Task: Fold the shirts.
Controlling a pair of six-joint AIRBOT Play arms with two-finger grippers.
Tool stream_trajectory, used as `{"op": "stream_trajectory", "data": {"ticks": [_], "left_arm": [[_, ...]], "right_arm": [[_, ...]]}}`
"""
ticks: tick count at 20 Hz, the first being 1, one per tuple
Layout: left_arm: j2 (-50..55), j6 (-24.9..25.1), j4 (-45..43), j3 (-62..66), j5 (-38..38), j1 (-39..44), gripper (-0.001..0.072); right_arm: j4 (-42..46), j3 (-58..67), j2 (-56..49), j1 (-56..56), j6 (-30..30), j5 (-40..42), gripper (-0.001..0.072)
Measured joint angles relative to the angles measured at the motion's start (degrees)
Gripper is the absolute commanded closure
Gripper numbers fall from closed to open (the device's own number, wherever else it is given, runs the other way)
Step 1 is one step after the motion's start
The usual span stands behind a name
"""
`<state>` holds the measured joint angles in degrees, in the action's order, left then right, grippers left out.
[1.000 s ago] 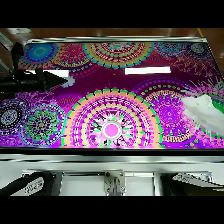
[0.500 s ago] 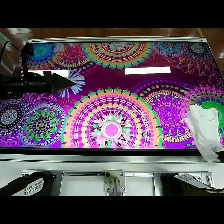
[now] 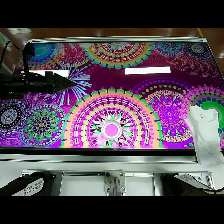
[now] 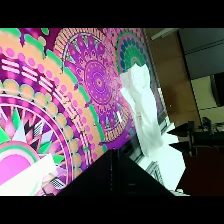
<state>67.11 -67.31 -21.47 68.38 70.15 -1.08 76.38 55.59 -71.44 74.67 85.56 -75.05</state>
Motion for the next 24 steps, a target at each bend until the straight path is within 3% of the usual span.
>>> {"op": "stream_trajectory", "data": {"ticks": [4, 8, 9, 10, 11, 14, 17, 24], "left_arm": [[0.15, -0.98, -6.97, 0.76, -6.27, 0.90, 0.0666], [2.43, -13.86, -36.94, 7.48, -5.07, 6.91, 0.0652], [3.72, -16.39, -43.80, 10.16, -2.56, 8.87, 0.0523], [5.53, -18.18, -50.03, 13.35, 0.85, 10.91, 0.0127], [7.41, -19.39, -54.51, 16.28, 3.93, 12.61, -0.0010], [13.22, -22.21, -62.77, 23.08, 10.60, 16.55, -0.0011], [17.00, -23.56, -66.03, 25.90, 13.70, 18.25, -0.0011], [19.41, -25.83, -68.54, 27.43, 15.32, 19.23, -0.0011]], "right_arm": [[-9.51, 12.28, 4.13, -5.40, -2.78, 5.20, 0.0072], [-19.50, 18.36, 7.69, -22.53, -8.37, 14.38, 0.0072], [-19.28, 18.95, 7.65, -27.96, -8.70, 15.41, 0.0072], [-17.59, 19.41, 6.99, -34.03, -8.02, 16.06, 0.0072], [-15.28, 19.69, 5.88, -39.54, -6.34, 16.15, 0.0072], [-9.73, 20.24, 0.68, -54.14, -2.36, 12.44, 0.0072], [-6.51, 20.46, -3.93, -63.49, -2.03, 6.47, 0.0072], [-3.02, 20.55, -7.19, -72.19, -2.86, 1.68, 0.0072]]}}
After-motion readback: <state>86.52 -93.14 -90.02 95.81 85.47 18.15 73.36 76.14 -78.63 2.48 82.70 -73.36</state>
